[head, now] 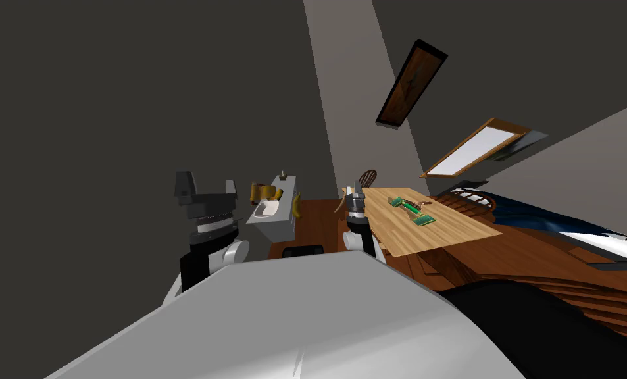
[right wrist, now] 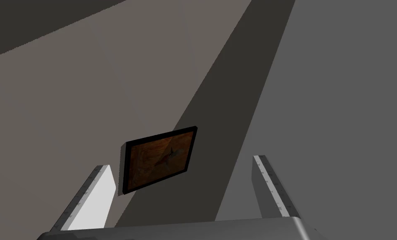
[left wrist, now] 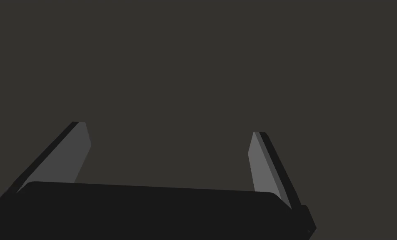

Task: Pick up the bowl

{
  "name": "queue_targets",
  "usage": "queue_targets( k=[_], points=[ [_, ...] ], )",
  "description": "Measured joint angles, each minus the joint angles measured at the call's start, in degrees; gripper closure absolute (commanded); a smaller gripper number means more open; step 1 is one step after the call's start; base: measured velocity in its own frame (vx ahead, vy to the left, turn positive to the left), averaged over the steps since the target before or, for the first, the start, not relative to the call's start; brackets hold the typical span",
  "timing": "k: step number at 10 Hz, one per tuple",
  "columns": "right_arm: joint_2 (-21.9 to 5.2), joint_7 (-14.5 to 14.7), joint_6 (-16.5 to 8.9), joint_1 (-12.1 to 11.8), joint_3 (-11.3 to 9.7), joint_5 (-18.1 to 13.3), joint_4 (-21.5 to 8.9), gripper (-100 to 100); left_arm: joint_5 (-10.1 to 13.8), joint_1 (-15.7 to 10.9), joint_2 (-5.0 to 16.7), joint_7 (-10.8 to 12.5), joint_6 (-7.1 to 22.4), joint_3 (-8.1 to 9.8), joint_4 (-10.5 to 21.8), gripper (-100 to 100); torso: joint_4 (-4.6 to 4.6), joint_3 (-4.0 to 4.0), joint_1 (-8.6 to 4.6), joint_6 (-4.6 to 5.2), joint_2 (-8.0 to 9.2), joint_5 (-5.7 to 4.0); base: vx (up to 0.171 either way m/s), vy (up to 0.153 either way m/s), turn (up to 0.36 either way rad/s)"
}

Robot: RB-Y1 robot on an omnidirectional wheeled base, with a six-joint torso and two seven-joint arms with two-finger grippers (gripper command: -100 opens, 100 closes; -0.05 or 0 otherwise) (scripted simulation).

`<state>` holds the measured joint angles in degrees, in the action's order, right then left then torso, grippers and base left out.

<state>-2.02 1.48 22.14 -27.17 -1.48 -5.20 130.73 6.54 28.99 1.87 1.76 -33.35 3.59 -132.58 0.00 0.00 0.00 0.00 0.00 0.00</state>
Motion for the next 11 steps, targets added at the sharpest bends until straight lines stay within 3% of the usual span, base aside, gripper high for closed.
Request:
queue_targets(
  k=[5, 11],
  points=[
    [0.0, 0.0, 0.0, 0.0, 0.0, 0.0, 0.0, 0, -1.1, -1.5, 5.3, 0.0, 6.2, 0.47, 1.4, -100, 0.03, 0.08, 0.2, 0.0, 0.15, 0.04, -0.036, 0.042, -0.049],
    [0.0, 0.0, 0.0, 0.0, 0.0, 0.0, 0.0, 0, -2.2, -3.7, 7.9, 0.2, 14.2, 1.41, 4.0, -100, 0.02, 0.06, 0.16, 0.0, 0.11, 0.04, -0.026, 0.029, -0.031]
  ],
)
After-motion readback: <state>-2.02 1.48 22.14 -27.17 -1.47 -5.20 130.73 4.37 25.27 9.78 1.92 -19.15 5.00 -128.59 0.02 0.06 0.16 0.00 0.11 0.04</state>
